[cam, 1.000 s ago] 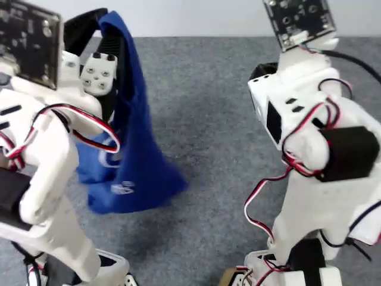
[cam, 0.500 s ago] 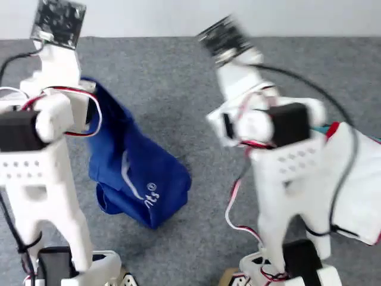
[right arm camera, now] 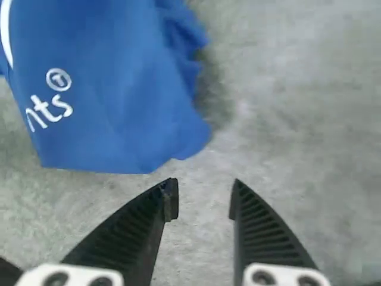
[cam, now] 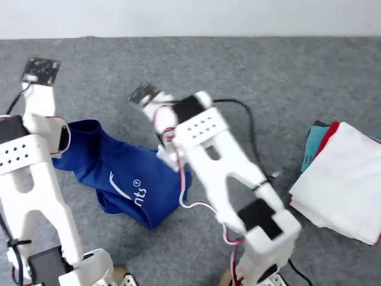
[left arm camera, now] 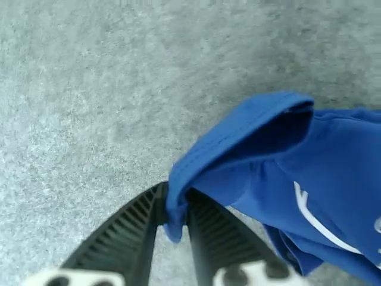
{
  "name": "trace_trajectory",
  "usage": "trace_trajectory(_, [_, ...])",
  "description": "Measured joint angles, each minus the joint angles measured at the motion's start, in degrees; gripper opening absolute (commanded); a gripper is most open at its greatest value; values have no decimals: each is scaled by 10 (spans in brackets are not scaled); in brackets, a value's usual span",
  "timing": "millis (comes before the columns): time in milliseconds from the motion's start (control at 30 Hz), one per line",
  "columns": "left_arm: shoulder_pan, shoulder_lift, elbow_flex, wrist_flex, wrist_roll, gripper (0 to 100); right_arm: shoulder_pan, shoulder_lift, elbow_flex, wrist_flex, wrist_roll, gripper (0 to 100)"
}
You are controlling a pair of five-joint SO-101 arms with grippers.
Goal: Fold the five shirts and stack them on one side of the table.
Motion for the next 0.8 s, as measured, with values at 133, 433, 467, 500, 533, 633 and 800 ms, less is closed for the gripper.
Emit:
trace_trajectory(133, [-2, 0, 40, -34, -3, 5, -15, 72, 0, -5, 0, 207])
trace_trajectory(433, [-3, 0, 70, -72, -4, 5, -18, 209, -82, -7, 0, 206])
trace_trajectory(467, [-3, 0, 70, -74, -4, 5, -18, 225, -98, -6, 0, 205])
trace_trajectory(500, [-3, 0, 70, -74, -4, 5, -19, 239, -114, -6, 0, 205])
trace_trajectory(533, [-3, 0, 70, -74, -4, 5, -19, 255, -132, -5, 0, 204])
trace_trajectory(633, [-3, 0, 70, -74, -4, 5, -22, 302, -176, 1, 0, 199])
trace_trajectory(800, [-3, 0, 70, -74, -4, 5, -20, 332, -230, 50, 0, 58])
